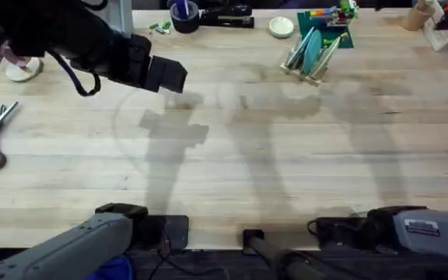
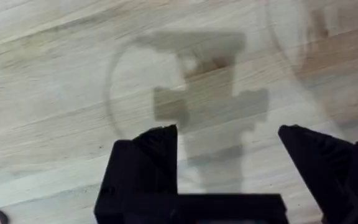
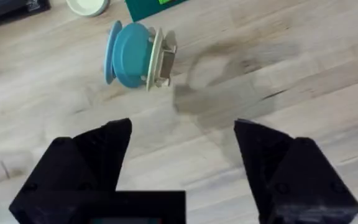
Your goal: Pick up the plates from the table one by one and place each into a slot on the dish rack.
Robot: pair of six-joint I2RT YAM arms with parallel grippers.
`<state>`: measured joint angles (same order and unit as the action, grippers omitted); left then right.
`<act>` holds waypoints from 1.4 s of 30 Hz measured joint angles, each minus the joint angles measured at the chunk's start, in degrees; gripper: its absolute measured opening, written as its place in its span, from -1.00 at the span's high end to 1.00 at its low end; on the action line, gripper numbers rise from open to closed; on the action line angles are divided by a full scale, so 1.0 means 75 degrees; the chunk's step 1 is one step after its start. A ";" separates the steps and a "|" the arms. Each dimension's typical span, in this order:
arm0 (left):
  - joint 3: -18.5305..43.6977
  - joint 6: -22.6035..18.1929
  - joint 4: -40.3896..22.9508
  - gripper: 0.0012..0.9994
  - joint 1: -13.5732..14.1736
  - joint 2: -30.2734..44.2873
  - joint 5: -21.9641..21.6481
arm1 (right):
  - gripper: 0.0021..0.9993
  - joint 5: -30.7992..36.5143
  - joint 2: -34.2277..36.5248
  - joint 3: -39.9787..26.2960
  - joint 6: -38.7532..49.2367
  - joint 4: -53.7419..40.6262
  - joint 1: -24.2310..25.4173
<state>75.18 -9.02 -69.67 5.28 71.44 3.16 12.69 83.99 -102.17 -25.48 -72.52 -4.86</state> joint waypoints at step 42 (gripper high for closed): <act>0.0000 0.0000 0.0012 -0.99 0.0000 0.0000 0.0233 | -0.99 -0.0469 -0.3212 0.1224 0.2213 -0.1549 -0.0029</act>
<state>75.18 -9.02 -69.58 5.28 71.44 4.91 9.17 59.90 -92.99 -8.89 -84.14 -5.08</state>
